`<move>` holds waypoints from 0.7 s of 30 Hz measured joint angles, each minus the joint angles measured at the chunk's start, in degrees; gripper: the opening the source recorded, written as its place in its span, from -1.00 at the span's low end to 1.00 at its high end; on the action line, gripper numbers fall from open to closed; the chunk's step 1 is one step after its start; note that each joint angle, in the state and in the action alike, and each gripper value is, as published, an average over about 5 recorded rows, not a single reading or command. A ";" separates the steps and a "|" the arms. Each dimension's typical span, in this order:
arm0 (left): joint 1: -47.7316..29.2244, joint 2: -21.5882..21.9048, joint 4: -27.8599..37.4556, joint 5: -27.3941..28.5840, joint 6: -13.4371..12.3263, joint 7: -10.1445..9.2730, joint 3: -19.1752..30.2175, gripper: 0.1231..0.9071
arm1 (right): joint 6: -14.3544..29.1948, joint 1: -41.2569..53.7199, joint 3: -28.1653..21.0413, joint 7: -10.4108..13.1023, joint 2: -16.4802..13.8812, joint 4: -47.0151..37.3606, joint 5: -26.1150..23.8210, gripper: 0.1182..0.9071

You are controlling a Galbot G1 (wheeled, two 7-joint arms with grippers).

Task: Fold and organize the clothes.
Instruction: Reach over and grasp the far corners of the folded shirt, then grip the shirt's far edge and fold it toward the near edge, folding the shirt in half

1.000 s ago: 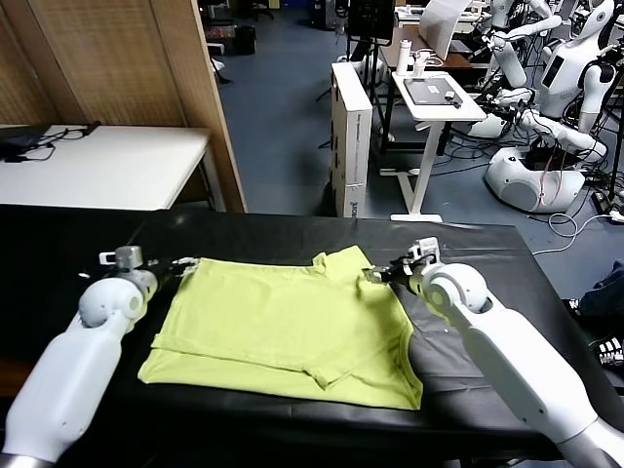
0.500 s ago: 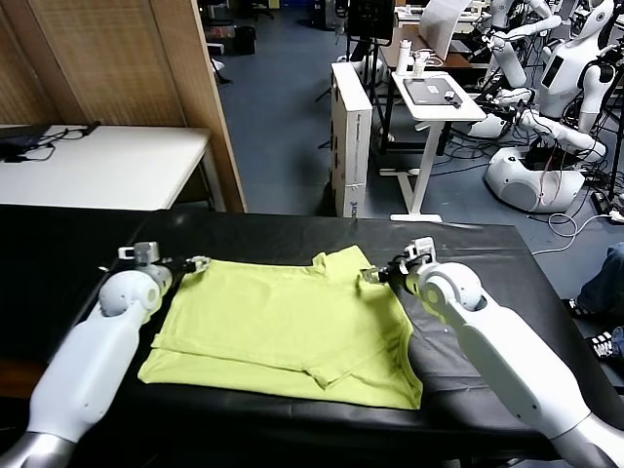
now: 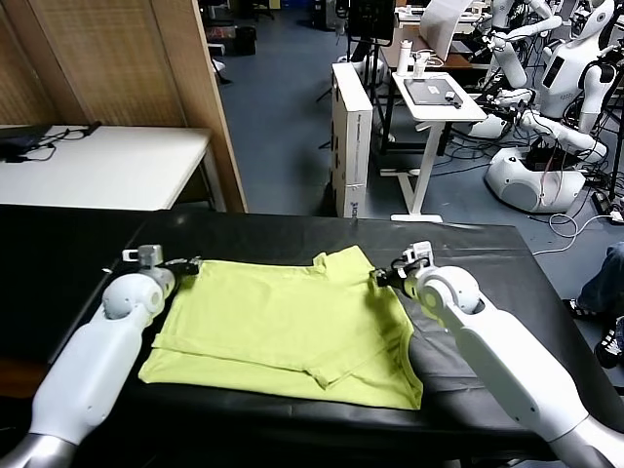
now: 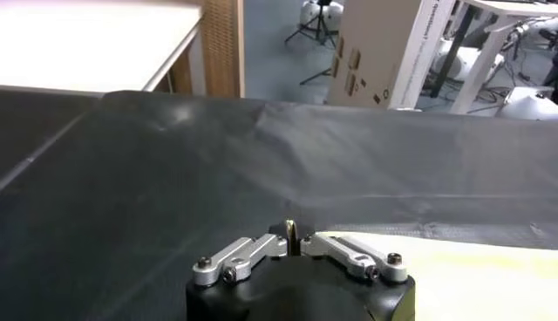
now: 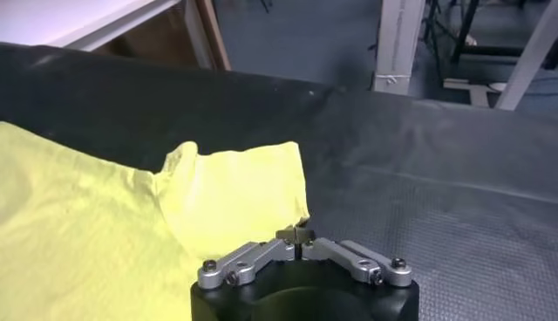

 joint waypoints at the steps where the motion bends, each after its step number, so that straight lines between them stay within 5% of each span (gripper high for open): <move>1: 0.31 0.37 -0.60 -0.38 0.11 -0.16 -0.30 -0.92 | 0.30 -0.43 0.37 0.03 -0.31 0.67 0.19 -0.95; 21: 21.44 10.02 -24.08 -4.94 0.67 -0.16 -13.57 -0.94 | -3.54 -18.15 11.83 0.26 -10.86 22.91 3.78 -0.95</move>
